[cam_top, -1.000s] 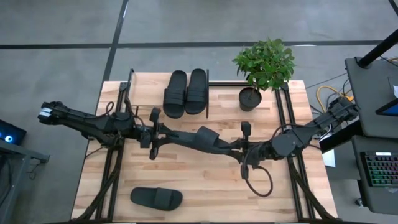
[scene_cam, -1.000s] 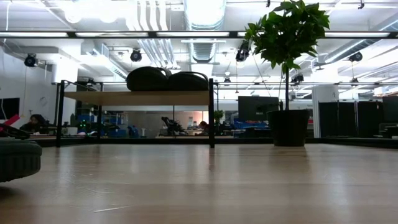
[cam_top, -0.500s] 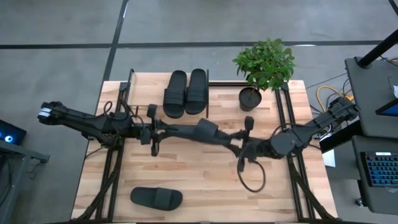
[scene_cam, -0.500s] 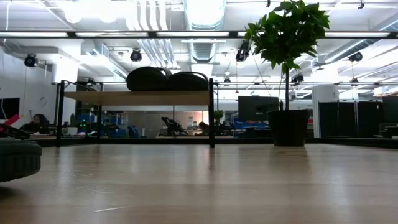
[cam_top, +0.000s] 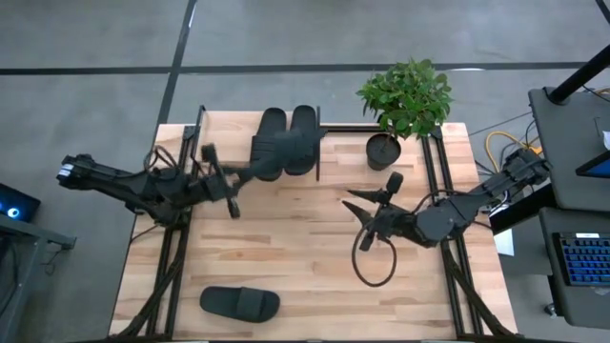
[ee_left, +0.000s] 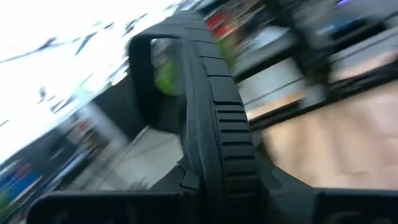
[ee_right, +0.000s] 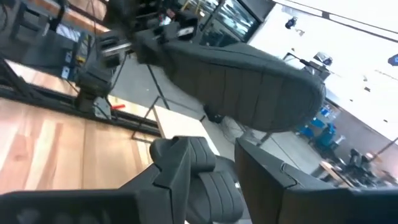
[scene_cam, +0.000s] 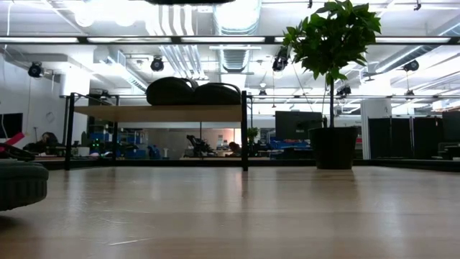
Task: Pick and place slides into the shelf
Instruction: Put the top black slipper on the shelf
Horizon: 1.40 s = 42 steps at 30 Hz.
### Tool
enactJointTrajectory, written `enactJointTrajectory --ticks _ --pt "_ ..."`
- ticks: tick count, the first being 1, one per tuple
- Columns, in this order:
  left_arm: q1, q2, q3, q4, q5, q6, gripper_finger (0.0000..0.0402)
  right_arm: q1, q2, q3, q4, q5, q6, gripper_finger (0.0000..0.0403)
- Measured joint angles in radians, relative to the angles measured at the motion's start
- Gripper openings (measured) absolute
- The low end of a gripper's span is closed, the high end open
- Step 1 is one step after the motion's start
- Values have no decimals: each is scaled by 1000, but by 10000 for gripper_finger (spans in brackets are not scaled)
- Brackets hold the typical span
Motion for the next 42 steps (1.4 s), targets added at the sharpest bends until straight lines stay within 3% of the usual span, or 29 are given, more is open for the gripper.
enactJointTrajectory --ticks 3,9,14,24,36,38,42 --pt "-46 9 7 -31 -213 5 35 -2 0 0 -19 8 19 110" --pt "-132 58 9 -34 -490 70 35 -2 0 -2 -30 11 17 100" --pt "-185 139 15 -31 -892 144 35 -3 0 -2 -39 11 -6 93" --pt "-159 139 -11 -34 -887 157 35 -3 1 -4 -49 12 -2 78" --pt "-129 -182 -29 -170 -881 156 35 -22 1 -7 -49 12 -5 75" --pt "-130 -270 -37 -174 -803 109 34 -30 1 -8 -49 12 -5 74" --pt "-134 -415 -62 -282 -496 -73 34 -45 1 -12 -49 12 -5 69"
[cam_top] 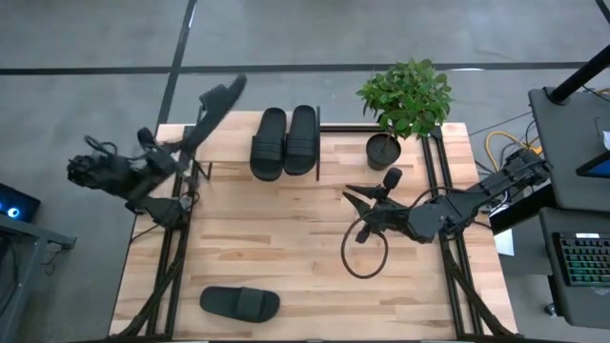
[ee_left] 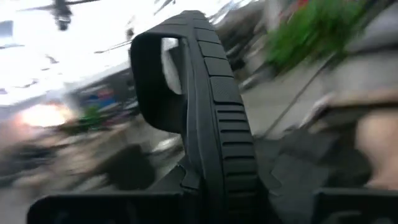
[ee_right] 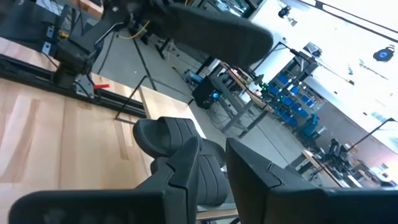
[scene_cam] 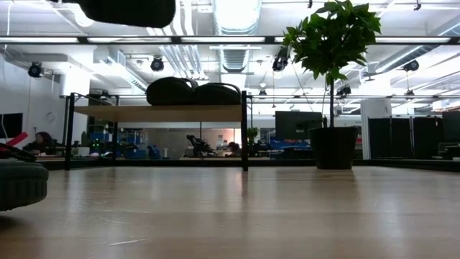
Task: Pick and place slides into the shelf
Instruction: Put the top black slipper on the shelf
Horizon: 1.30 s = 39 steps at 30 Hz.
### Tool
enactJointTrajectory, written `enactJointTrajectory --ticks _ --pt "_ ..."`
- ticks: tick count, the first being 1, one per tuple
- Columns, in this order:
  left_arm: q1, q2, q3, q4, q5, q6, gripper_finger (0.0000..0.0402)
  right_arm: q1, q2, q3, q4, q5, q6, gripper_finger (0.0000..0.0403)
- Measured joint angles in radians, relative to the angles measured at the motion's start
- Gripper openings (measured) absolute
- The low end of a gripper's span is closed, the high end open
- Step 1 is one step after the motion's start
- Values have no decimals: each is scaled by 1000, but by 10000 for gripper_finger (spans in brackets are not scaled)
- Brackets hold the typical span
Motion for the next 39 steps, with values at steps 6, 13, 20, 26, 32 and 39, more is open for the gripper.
enactJointTrajectory --ticks 6,13,20,26,32,39 --pt "1 -100 -36 -366 -26 -357 34 -4 1 -12 0 0 0 71" --pt "1 -14 -40 -436 -157 -582 34 -5 1 -29 0 0 7 74" --pt "2 200 -39 -313 -383 -501 34 -6 1 -51 0 0 26 65" --pt "23 304 -32 -297 -389 -468 34 -6 1 -64 0 0 26 65" --pt "35 386 -39 -296 -389 -473 34 -6 1 -66 1 0 26 65" --pt "35 519 -11 -290 -329 -388 34 -19 -1 -66 7 -85 -85 63"
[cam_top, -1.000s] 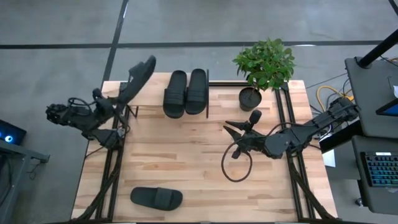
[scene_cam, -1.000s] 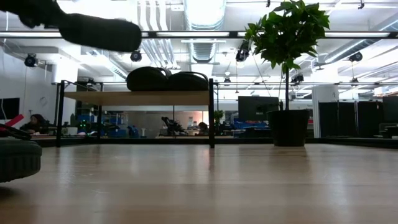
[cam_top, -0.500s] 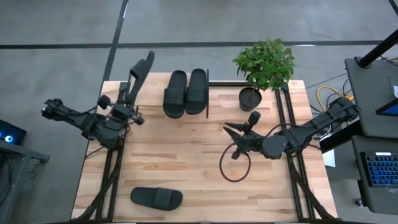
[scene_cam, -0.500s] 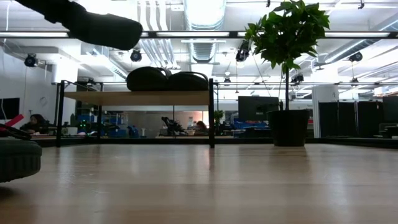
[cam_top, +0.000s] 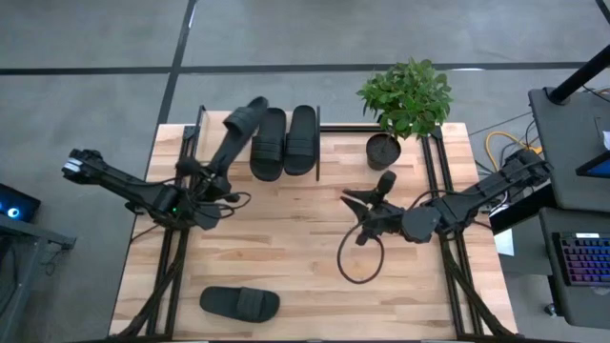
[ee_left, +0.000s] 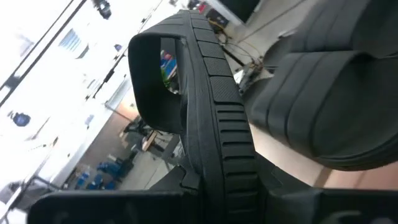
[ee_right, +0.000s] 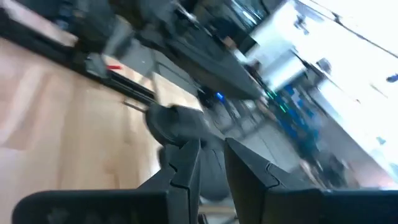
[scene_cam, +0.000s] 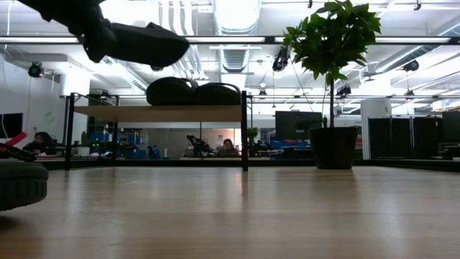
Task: Pick and place slides into the shelf
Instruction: Put the top black slipper on the shelf
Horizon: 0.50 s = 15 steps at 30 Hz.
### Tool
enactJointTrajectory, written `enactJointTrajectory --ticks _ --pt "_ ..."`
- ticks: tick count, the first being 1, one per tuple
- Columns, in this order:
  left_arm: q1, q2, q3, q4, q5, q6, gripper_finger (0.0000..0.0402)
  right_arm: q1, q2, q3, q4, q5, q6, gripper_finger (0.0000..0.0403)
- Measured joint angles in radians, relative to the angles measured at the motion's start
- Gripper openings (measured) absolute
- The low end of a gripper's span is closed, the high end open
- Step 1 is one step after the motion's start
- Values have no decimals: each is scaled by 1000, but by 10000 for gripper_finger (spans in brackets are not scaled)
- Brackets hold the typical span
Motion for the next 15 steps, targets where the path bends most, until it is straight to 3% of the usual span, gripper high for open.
enactJointTrajectory --ticks 5,11,15 --pt "0 57 35 0 11 51 34 -80 1 -1 27 -268 -121 73" --pt "0 122 85 2 160 71 34 -208 19 -1 90 -291 -363 117" --pt "-3 159 112 2 179 100 34 -281 26 -1 84 -292 -490 159"
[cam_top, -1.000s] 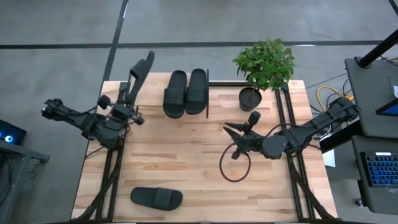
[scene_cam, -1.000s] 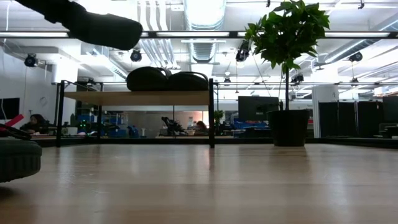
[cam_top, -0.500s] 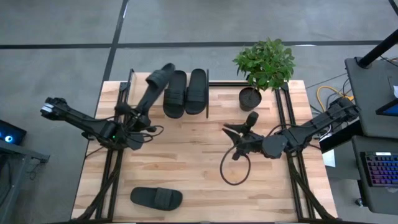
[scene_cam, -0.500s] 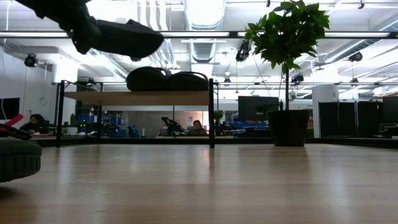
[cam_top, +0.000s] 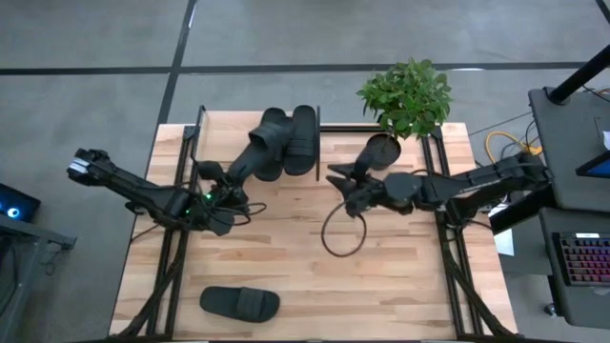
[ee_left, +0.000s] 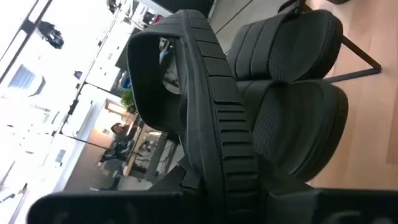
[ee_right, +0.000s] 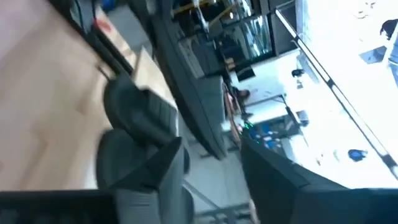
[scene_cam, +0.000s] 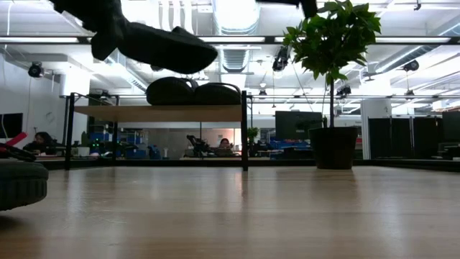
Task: Pick and place slides into the shelf
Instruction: Put the top black slipper on the shelf
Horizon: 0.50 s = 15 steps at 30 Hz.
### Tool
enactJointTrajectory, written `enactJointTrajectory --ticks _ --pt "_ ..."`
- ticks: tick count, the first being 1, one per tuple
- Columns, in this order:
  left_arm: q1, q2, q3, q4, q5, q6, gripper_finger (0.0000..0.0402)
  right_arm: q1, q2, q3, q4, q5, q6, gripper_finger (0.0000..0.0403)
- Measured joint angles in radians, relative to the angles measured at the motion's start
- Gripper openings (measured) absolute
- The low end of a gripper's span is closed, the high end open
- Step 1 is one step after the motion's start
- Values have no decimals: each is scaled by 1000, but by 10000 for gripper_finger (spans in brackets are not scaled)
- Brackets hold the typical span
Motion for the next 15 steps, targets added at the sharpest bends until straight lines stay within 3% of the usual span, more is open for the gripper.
enactJointTrajectory --ticks 6,10,15 --pt "-6 44 55 -1 59 30 34 -76 15 0 10 -42 -55 202" --pt "-7 73 105 0 166 32 34 -110 17 0 31 -95 -62 207" --pt "-7 116 158 1 168 77 34 -129 17 0 23 -130 -55 207"
